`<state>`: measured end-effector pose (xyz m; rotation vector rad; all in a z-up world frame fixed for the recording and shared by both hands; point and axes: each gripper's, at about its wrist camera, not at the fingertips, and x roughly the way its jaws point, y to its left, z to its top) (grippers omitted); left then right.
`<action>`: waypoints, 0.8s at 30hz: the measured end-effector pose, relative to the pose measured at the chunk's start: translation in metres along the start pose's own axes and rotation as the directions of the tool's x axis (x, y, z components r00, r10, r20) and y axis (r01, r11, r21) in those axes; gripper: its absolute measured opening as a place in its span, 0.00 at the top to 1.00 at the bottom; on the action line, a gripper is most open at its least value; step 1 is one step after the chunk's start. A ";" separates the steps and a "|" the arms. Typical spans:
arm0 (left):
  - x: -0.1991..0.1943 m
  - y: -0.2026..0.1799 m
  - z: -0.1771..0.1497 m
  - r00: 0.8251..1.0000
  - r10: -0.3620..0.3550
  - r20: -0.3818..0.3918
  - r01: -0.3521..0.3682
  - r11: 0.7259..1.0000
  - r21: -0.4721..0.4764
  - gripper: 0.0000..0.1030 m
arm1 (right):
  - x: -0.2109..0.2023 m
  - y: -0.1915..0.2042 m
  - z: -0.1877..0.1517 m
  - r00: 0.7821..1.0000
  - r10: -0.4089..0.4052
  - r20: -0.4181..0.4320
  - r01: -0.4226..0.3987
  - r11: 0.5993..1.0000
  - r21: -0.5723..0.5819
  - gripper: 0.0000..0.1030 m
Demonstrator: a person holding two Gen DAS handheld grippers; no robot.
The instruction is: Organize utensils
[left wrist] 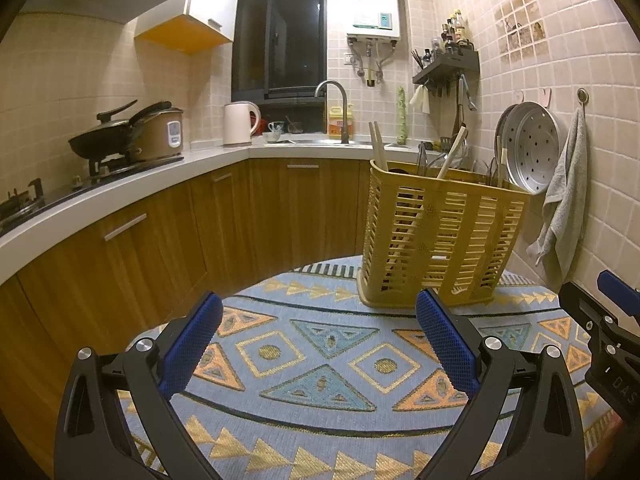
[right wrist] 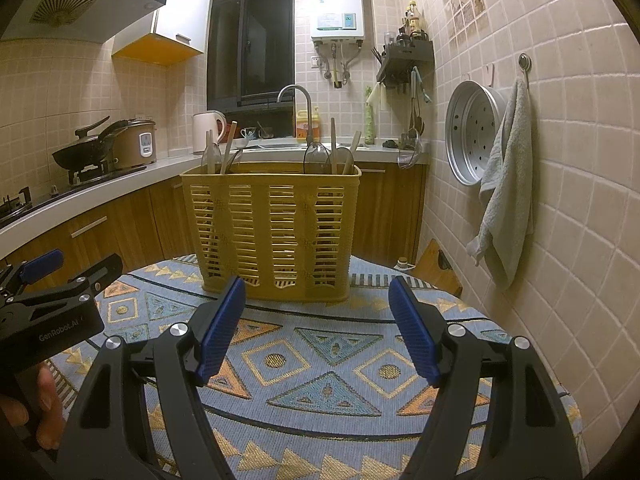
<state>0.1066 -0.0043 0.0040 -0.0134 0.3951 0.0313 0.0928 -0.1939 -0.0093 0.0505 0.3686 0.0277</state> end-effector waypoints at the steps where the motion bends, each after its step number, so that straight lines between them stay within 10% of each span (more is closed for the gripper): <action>1: 0.000 0.000 0.000 1.000 -0.001 0.000 0.001 1.000 0.000 0.08 | 0.000 0.000 0.000 1.000 0.000 0.000 0.000 1.000 0.000 0.32; 24: 0.002 0.001 0.000 1.000 -0.013 -0.009 0.013 1.000 -0.005 0.08 | 0.003 0.002 -0.004 1.000 -0.001 -0.015 0.001 1.000 0.001 0.32</action>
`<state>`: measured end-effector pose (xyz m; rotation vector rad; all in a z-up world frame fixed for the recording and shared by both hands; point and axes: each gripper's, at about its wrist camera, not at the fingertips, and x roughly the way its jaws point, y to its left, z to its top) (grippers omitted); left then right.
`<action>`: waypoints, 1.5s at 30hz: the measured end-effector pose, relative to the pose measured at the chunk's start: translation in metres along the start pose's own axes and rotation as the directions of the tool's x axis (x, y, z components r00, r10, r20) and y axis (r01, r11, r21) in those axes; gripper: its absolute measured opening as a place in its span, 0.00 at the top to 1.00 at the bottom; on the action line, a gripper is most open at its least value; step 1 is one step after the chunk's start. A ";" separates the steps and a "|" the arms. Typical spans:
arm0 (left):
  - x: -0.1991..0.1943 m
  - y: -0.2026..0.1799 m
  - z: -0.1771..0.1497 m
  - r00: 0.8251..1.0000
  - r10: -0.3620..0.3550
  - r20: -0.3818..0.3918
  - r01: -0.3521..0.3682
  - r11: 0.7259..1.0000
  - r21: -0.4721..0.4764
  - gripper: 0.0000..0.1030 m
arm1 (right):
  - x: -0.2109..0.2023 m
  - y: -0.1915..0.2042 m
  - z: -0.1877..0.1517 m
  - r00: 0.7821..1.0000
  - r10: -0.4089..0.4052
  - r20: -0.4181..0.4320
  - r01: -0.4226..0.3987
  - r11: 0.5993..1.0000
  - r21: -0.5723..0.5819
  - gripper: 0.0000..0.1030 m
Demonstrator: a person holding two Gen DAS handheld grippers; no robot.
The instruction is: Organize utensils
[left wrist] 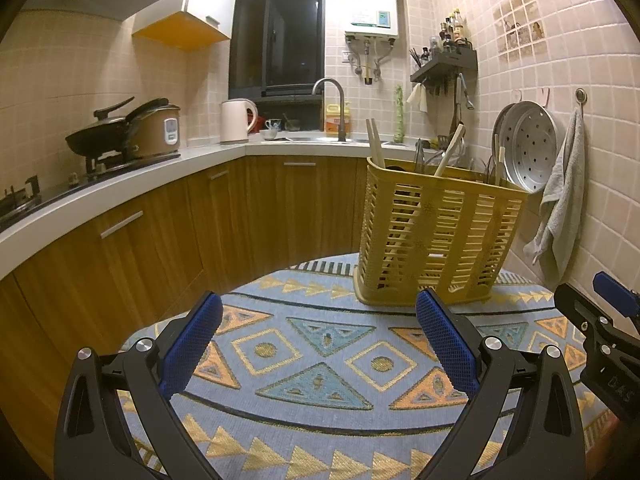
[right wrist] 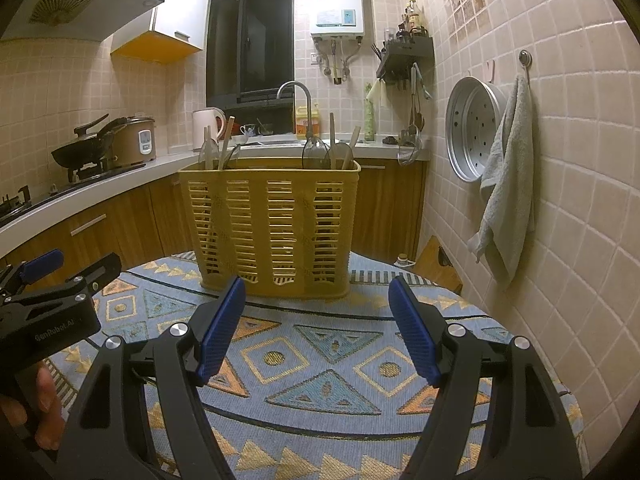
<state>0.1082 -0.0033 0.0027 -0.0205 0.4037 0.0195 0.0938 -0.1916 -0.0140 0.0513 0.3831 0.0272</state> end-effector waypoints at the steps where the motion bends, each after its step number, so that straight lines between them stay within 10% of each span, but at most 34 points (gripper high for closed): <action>1: 0.000 0.000 0.000 1.000 0.001 0.000 -0.001 1.000 0.000 0.08 | 0.000 0.000 0.000 1.000 0.000 0.000 0.000 1.000 0.001 0.32; 45: 0.000 -0.003 -0.001 1.000 -0.009 -0.002 0.009 1.000 0.011 0.08 | 0.000 -0.001 0.001 1.000 0.002 -0.005 -0.002 1.000 0.004 0.32</action>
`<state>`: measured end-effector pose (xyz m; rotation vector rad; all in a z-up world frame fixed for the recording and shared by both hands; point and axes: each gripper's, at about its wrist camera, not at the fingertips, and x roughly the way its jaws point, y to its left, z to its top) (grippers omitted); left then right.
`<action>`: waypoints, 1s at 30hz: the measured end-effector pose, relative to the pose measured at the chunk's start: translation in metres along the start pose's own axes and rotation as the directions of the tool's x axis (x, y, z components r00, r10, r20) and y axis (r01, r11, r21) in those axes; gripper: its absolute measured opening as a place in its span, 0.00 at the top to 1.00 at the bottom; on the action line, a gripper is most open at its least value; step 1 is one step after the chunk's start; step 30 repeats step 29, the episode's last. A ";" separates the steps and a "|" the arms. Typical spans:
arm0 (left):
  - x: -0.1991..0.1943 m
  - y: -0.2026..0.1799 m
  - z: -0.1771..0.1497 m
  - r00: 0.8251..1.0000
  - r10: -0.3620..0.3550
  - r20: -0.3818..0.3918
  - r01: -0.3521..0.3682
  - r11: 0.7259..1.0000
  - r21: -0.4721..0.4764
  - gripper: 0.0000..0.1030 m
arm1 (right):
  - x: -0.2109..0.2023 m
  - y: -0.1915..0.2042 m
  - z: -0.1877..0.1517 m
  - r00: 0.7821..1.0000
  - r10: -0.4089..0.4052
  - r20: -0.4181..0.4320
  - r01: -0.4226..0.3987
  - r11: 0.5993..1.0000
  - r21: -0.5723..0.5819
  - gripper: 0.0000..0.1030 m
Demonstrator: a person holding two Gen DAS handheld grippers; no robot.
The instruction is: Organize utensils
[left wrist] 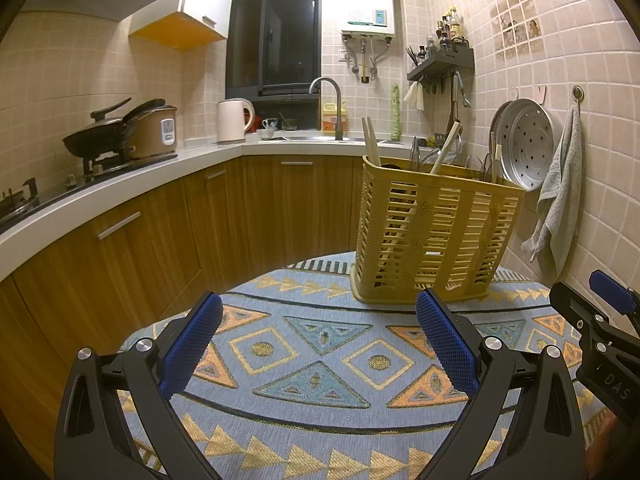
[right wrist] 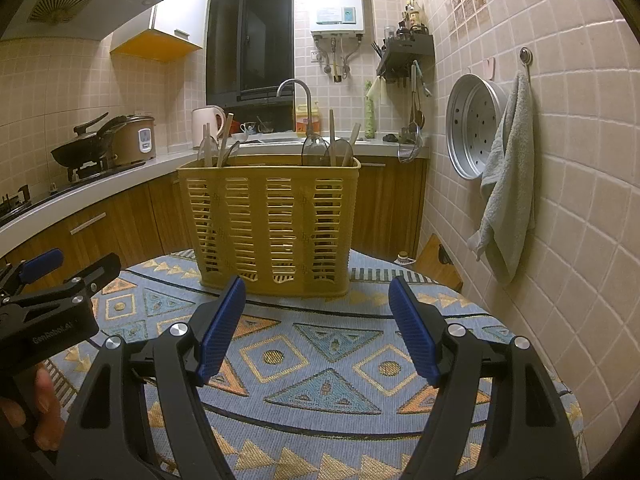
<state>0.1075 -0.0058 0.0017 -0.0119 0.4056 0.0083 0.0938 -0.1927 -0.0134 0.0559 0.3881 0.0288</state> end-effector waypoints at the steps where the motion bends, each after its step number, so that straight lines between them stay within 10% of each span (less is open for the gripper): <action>1: 0.000 0.000 0.000 1.000 0.000 0.001 0.000 1.000 0.000 0.08 | 0.000 0.000 0.000 1.000 0.000 0.000 0.000 1.000 0.000 0.32; 30: -0.002 0.010 0.004 1.000 -0.023 0.002 0.023 0.999 -0.037 0.09 | 0.001 -0.005 0.000 1.000 0.002 -0.016 -0.002 1.000 0.017 0.32</action>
